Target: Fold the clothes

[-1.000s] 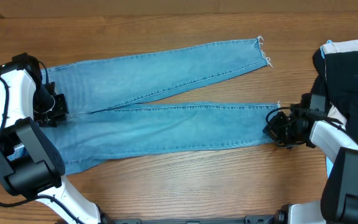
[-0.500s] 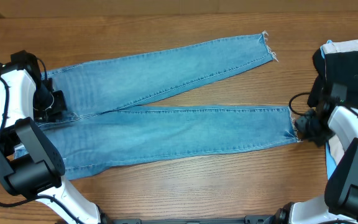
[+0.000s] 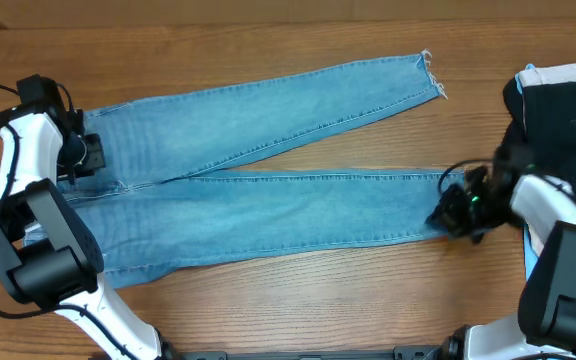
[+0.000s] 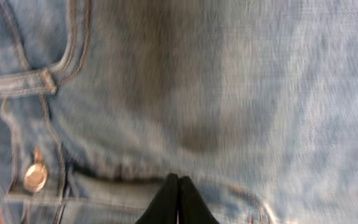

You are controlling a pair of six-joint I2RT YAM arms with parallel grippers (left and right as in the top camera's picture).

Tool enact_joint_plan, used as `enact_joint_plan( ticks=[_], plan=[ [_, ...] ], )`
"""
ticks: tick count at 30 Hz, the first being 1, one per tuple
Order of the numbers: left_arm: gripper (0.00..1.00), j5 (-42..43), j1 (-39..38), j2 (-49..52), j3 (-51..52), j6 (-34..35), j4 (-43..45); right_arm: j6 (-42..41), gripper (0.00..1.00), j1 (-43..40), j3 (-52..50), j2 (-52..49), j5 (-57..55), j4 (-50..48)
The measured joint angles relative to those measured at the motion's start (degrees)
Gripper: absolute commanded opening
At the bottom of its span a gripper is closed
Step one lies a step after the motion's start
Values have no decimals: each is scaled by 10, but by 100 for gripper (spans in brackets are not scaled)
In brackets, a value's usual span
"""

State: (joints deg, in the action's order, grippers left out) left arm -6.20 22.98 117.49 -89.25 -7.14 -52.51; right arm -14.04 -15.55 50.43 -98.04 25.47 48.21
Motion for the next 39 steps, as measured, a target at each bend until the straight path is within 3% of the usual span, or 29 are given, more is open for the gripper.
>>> enact_joint_plan(
  ticks=[6, 13, 22, 25, 28, 32, 34, 39],
  plan=[
    [4, -1, 0, 28, 1, -8, 49, -73, 4, 13, -67, 29, -5, -74],
    [4, -27, -1, 65, -2, -9, 78, -204, 4, 24, -60, 52, -132, -35],
    [7, -62, 0, 72, -8, -10, 94, -223, 4, -5, -6, 28, -313, 2],
    [15, -66, 2, 84, -41, -10, 49, -220, 4, -14, 11, 15, -350, 33],
    [41, -67, 8, 95, -102, -8, -31, -219, 4, -25, 35, 7, -360, 67],
    [44, -57, 12, 91, -213, 0, -113, -207, 5, -28, 91, 7, -332, 79],
    [47, -45, 13, 75, -249, 1, -142, -200, 10, -28, 109, 14, -304, 77],
    [73, -15, 13, -27, -282, -1, -189, -148, 24, -28, 140, 70, -202, 75]
  ],
)
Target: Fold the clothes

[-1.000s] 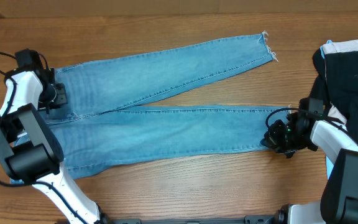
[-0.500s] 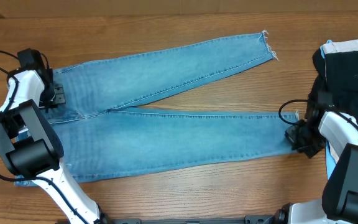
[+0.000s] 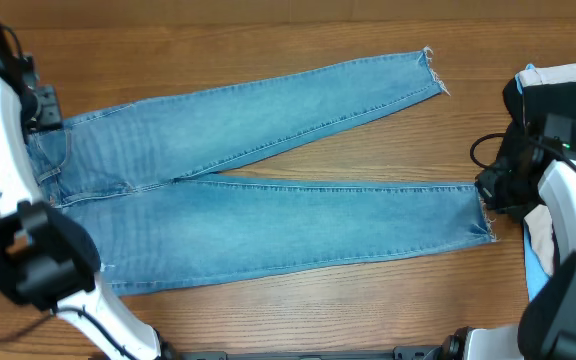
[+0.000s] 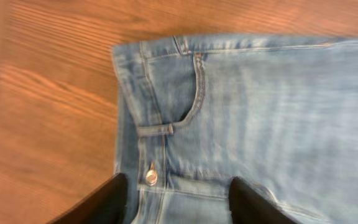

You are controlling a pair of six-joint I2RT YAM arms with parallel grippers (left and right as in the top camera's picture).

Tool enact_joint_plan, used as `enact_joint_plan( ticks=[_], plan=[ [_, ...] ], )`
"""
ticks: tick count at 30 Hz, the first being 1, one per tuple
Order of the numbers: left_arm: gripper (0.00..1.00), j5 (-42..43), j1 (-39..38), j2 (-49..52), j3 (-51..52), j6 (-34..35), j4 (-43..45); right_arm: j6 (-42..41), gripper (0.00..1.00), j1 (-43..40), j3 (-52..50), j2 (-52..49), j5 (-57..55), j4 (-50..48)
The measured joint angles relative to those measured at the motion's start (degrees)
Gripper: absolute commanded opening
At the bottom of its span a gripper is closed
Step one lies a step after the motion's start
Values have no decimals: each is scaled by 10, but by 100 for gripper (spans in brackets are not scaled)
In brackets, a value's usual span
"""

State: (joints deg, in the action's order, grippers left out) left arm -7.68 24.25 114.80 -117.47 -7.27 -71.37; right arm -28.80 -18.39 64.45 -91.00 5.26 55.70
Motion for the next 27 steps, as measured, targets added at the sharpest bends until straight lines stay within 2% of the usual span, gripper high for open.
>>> enact_joint_plan(
  ticks=[1, 2, 5, 7, 13, 16, 18, 20, 21, 23, 27],
  plan=[
    [78, 7, 0, -28, 0, 0, -13, 12, 29, 0, 5, 16, 21, 0],
    [82, 16, 0, -53, 0, -2, -22, 22, 40, 0, 11, 47, 45, 1],
    [81, 51, 0, -152, -10, -2, -68, 38, 58, 0, 13, 115, 68, 4],
    [77, 74, 0, -199, -13, -1, -110, 45, 74, 0, 15, 158, 79, 16],
    [60, 107, 0, -238, -6, 39, -234, 45, 78, 0, 21, 225, 89, 83],
    [53, 113, 0, -230, 64, 67, -247, 46, 78, 0, 21, 217, 89, 90],
    [41, 116, 0, -221, 144, 90, -243, 46, 78, 0, 21, 212, 89, 90],
    [39, 118, 0, -217, 196, 102, -233, 47, 78, 0, 21, 211, 89, 92],
    [40, 118, 0, -218, 221, 106, -237, 49, 78, 0, 21, 211, 89, 95],
    [48, 116, 0, -226, 272, 112, -232, 51, 79, 0, 21, 211, 89, 99],
    [78, 114, 16, -302, 358, 142, -181, 57, 79, 0, 21, 211, 89, 109]
  ],
)
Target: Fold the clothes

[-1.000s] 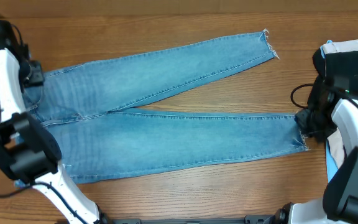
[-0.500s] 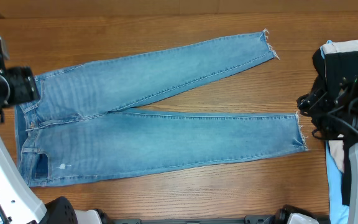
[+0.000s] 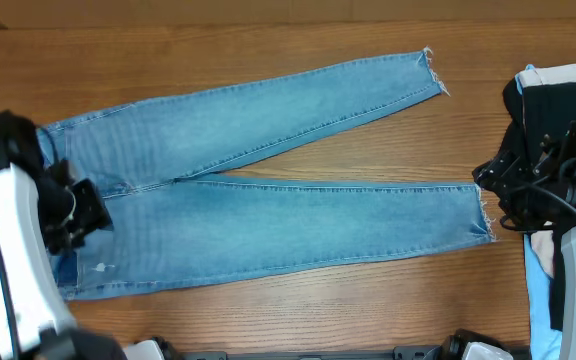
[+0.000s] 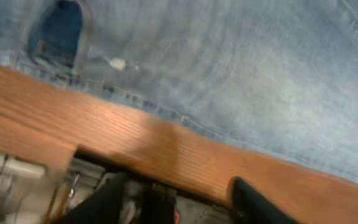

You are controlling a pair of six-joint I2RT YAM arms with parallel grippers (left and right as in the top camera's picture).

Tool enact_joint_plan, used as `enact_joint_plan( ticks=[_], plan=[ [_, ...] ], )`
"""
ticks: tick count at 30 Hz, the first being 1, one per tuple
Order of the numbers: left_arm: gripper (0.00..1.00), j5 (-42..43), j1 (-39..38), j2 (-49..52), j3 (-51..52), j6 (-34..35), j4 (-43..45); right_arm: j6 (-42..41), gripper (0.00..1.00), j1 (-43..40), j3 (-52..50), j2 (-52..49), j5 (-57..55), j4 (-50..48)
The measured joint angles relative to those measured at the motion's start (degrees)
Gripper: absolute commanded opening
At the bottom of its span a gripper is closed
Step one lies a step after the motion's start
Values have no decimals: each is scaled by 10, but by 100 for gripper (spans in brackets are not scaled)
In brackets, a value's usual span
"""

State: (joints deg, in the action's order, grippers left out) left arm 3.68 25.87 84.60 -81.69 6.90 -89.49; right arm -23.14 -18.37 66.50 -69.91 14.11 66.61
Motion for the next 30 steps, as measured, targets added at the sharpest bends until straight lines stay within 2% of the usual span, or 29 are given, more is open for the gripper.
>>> enact_joint_plan(
  ticks=[3, 8, 14, 16, 22, 30],
  plan=[
    [90, 0, 39, -101, 60, 36, 40, 3, 79, 0, 0, 0, 0, 2],
    [91, 5, 100, -195, 186, 104, 96, 5, 79, 0, 0, 0, -1, 0],
    [85, 22, 126, -186, 316, 179, 189, 6, 79, 0, 0, 0, -1, 1],
    [90, 24, 128, -184, 338, 195, 218, 7, 79, 0, 0, 0, -1, 1],
    [93, 3, 128, -171, 363, 237, 259, 7, 79, 0, 0, 0, -2, 1],
    [76, -53, 128, -113, 409, 284, 330, 7, 79, 0, 0, 0, -17, 3]
  ],
)
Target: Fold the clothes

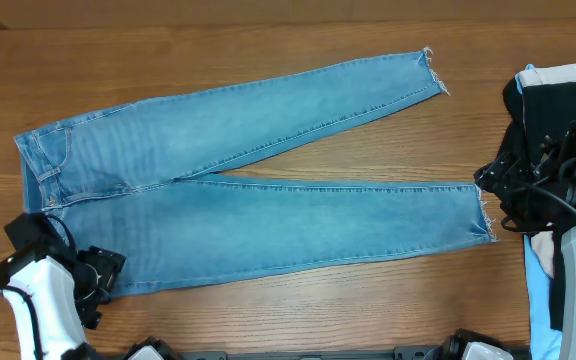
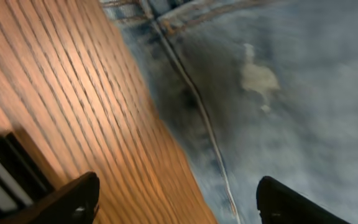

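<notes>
Light blue jeans lie flat on the wooden table, waist to the left and both legs running right in a narrow V. My left gripper is at the near left corner of the waist. In the left wrist view it is open, its fingers set wide apart over the denim edge and bare wood, holding nothing. My right gripper hovers just off the frayed hem of the near leg and looks open and empty.
At the right edge lies a pile of other clothes: a dark garment, a white one and a light blue one. The far leg's hem points toward that pile.
My left gripper has moved from over the near half of the waist down to its near left corner, still open. The right arm and the jeans have not moved.
First my left gripper was shut at the waistband and the right was down on the near leg's hem. Then both were off the cloth, the left open, and the near leg lay longer and straighter. The left arm then stood over the near waist, now at its corner.
</notes>
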You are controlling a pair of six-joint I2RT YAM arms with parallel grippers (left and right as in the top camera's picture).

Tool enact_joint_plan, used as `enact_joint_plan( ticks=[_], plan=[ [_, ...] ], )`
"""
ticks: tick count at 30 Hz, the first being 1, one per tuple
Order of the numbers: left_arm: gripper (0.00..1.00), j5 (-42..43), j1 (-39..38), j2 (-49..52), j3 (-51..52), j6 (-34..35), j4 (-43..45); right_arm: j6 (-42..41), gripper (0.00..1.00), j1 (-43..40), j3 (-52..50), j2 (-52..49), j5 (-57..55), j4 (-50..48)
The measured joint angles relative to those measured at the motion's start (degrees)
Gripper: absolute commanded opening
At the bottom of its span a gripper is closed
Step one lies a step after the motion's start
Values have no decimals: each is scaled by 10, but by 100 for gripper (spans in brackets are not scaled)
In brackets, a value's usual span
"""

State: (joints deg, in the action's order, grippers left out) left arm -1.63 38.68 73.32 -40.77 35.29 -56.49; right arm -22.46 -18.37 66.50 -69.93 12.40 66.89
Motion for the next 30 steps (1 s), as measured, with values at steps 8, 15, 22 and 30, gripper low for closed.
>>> enact_joint_plan(
  ticks=[8, 15, 22, 30],
  plan=[
    [41, -42, 0, 92, 19, 15, 101, 0, 78, 0, 0, 0, -12, 0],
    [7, -53, 0, 117, 17, -3, 155, 0, 78, 0, 0, 0, -30, -2],
    [4, -46, 0, 123, 5, -55, 149, 0, 78, 0, 0, -1, -61, -3],
    [8, -31, 1, 129, -84, -91, 76, -33, 68, -64, 1, -118, -72, -3]
  ],
)
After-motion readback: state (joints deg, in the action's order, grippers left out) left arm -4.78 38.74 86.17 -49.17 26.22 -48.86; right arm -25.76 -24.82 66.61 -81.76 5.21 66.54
